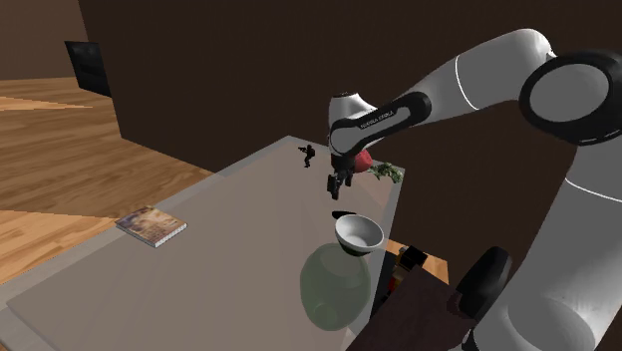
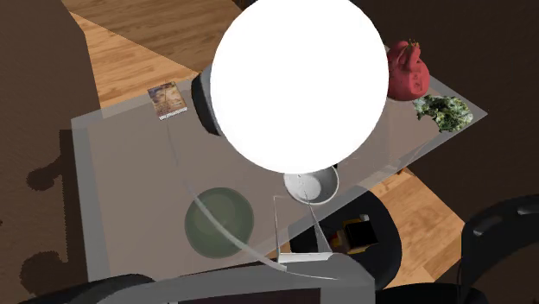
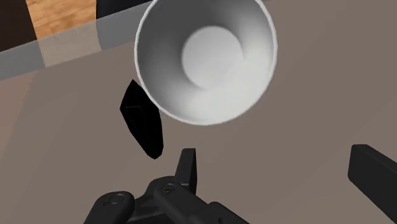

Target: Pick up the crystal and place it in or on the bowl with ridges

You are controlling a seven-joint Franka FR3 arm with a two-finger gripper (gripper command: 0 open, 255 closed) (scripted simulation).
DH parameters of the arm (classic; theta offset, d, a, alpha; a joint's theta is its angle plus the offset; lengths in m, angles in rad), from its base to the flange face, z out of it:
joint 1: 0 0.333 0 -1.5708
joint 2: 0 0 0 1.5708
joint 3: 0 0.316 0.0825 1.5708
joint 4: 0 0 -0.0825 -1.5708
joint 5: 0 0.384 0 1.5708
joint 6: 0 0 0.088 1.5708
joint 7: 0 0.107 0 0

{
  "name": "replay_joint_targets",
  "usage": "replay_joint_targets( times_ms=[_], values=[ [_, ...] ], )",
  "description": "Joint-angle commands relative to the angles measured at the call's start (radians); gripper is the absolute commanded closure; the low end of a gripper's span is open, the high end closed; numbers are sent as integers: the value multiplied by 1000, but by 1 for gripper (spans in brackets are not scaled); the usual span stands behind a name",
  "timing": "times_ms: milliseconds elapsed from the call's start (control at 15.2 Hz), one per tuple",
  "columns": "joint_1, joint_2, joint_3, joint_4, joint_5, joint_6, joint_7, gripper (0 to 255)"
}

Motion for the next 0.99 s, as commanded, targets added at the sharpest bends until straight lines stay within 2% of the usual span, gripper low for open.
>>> replay_joint_targets(
  times_ms=[0,462,924],
  values=[
    [-4,78,-7,52,-21,21,3,0],
    [-15,345,-36,276,-74,52,2,0],
    [-31,632,-63,580,-102,25,-21,0]
  ],
)
